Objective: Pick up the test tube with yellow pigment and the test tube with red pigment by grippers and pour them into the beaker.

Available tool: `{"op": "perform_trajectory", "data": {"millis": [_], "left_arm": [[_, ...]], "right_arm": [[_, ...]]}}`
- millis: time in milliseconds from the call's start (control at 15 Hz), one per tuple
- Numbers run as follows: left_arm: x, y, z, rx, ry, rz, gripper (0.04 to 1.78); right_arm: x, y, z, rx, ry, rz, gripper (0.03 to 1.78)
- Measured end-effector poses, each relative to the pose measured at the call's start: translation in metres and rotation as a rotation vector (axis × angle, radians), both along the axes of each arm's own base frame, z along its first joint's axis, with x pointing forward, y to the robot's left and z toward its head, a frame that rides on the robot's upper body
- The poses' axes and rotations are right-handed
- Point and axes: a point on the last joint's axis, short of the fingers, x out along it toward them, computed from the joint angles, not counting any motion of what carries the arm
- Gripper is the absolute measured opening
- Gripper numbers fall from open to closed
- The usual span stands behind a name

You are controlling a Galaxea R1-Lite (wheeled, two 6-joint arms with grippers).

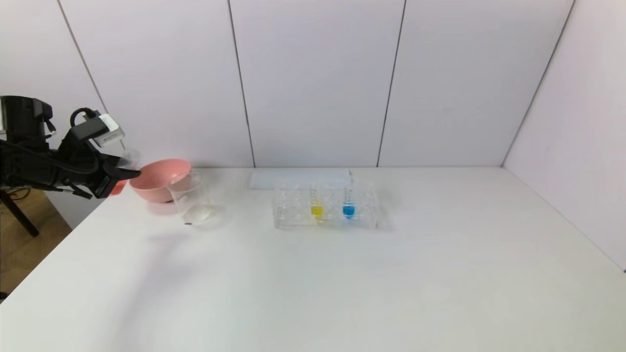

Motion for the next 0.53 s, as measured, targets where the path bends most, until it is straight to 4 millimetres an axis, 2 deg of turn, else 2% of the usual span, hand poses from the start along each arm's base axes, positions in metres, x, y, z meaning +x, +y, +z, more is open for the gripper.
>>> {"op": "perform_trajectory", "data": {"millis": [533], "left_arm": [[0.006, -0.001, 0.013, 0.078, -0.022, -0.048, 0.45]], "right_arm": [[0.000, 0.000, 0.000, 0.000, 0.000, 0.000, 1.70]]}}
